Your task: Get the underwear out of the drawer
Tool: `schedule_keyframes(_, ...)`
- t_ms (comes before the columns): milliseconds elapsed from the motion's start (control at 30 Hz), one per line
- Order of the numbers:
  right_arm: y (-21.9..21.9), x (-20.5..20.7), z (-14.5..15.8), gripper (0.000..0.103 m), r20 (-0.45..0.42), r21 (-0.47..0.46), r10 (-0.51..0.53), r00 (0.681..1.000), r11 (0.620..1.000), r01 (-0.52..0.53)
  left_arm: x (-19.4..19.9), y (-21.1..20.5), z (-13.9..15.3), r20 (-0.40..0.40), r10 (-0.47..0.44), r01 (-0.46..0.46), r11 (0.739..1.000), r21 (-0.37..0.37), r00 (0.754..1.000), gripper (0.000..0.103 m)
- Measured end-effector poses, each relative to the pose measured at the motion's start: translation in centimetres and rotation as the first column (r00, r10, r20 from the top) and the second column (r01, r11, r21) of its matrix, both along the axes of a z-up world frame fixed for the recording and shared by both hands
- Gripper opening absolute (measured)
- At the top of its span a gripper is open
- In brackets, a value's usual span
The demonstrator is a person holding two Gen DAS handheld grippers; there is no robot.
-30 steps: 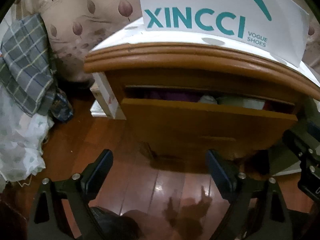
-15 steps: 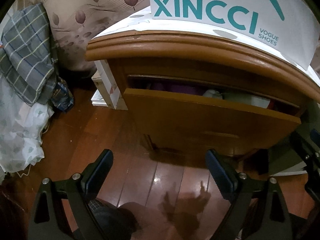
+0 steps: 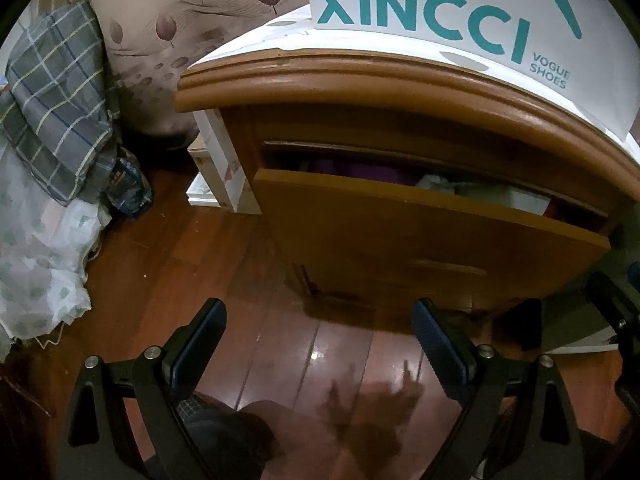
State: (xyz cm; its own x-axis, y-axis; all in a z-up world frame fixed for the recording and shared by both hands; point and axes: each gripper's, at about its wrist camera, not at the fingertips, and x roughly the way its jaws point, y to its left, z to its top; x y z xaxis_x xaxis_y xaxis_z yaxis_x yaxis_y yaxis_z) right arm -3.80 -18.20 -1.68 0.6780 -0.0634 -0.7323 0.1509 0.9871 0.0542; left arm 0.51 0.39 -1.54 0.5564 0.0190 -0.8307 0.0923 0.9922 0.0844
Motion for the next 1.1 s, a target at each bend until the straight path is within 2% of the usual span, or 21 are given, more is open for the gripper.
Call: schedule_keyframes(1100, -0.60, 0.10, -0.09, 0.089, -0.012, -0.004, -0.038, 0.999, 0.999, 0.038, 0.40, 0.30, -0.45, -0.020, 0.023, -0.024, 1.000, -0.018, 1.000, 0.093)
